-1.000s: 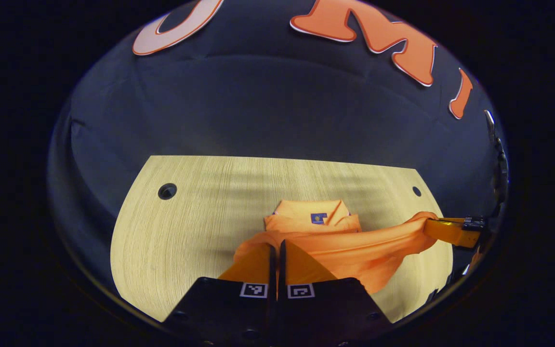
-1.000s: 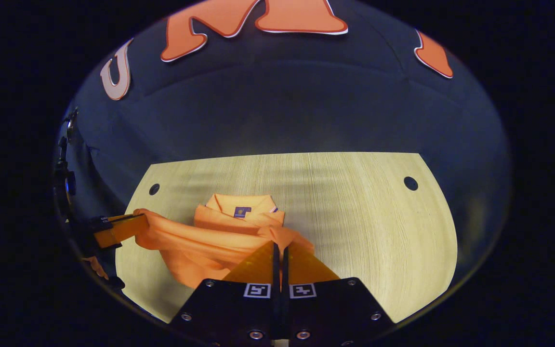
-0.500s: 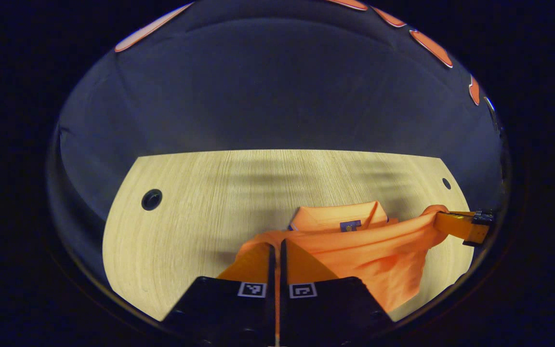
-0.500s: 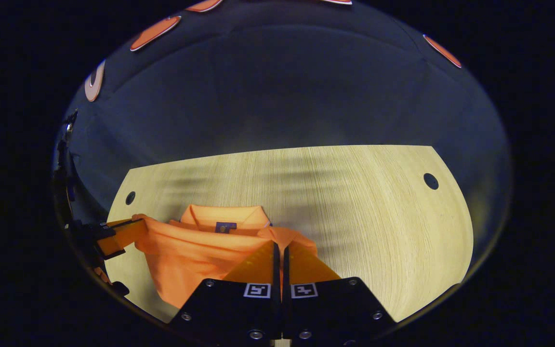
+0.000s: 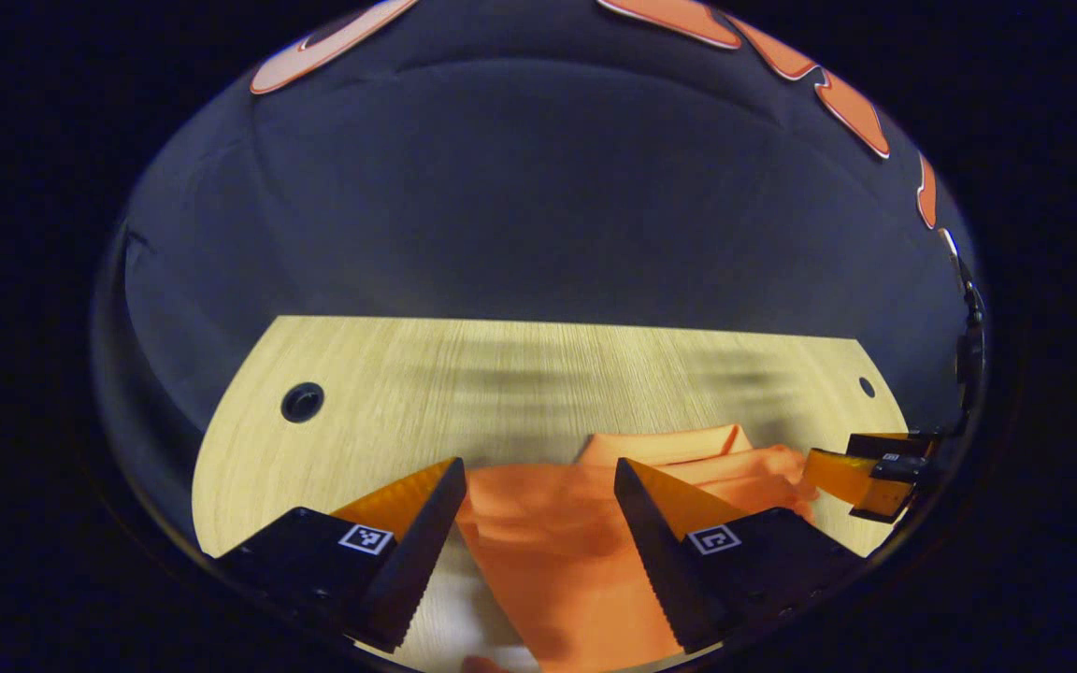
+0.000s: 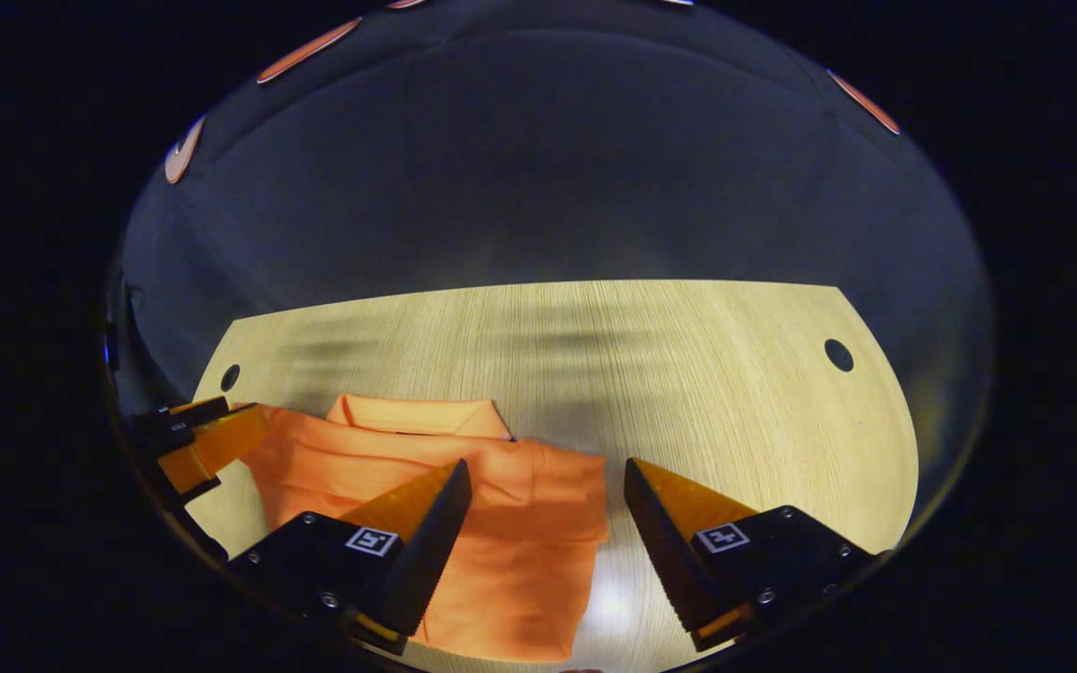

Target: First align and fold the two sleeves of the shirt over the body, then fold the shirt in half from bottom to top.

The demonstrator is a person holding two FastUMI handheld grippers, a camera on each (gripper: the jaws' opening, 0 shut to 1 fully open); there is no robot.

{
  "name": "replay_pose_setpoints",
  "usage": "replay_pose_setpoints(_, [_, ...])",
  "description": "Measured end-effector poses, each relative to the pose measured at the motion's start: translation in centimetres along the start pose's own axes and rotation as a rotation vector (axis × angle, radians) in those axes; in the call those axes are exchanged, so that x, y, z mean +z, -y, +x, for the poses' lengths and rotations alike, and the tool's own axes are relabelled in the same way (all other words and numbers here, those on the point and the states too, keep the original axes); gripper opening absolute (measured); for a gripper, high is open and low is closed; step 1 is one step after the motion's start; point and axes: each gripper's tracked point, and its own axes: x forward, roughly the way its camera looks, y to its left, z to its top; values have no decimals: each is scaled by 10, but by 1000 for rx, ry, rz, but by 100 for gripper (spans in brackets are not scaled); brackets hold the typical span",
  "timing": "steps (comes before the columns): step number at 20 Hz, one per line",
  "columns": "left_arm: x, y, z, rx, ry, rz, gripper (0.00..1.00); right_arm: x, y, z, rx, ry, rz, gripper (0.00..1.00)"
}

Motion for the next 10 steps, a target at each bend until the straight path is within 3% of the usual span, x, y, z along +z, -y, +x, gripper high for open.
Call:
replay_pose_setpoints(6, [79,-2,-92,21,209,86,99,43,-9,-69,63,141,45,99])
replay_pose_setpoints(10, [102,12,-153,1,307,94,99,68,-4,-133,79,268,52,99])
